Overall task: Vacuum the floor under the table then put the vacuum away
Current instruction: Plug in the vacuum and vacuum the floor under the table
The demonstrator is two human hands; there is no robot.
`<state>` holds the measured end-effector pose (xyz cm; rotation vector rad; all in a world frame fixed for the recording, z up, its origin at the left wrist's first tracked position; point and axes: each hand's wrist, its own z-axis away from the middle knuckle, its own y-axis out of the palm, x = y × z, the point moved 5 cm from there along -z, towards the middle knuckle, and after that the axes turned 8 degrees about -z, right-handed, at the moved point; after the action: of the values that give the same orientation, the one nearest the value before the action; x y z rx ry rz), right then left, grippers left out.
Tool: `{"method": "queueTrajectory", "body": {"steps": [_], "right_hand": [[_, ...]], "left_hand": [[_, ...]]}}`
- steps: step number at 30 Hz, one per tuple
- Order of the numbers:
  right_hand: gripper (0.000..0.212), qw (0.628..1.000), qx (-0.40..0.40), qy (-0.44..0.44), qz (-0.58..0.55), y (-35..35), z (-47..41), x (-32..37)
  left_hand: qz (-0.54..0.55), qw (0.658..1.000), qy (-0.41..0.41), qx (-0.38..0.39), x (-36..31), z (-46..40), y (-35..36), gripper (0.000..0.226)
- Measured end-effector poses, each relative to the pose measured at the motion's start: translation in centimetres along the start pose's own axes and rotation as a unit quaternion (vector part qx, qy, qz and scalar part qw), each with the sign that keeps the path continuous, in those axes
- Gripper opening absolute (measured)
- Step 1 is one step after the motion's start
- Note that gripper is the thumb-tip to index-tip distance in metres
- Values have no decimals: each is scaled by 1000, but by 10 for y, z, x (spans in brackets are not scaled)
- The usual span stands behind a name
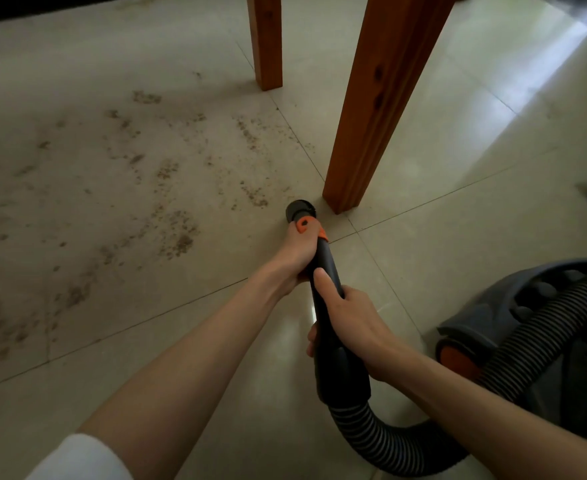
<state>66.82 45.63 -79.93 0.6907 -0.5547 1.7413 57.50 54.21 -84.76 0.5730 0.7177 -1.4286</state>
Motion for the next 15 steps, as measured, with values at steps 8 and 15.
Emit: {"method": "queueTrajectory", "body": {"steps": [8,15], "right_hand": [[61,996,89,-18,20,26,4,10],[54,990,138,18,32,40,11,-2]], "left_hand": [[-23,997,11,-79,1,6,-50,57],[-12,994,-41,-102,37,14,-69,61]]}}
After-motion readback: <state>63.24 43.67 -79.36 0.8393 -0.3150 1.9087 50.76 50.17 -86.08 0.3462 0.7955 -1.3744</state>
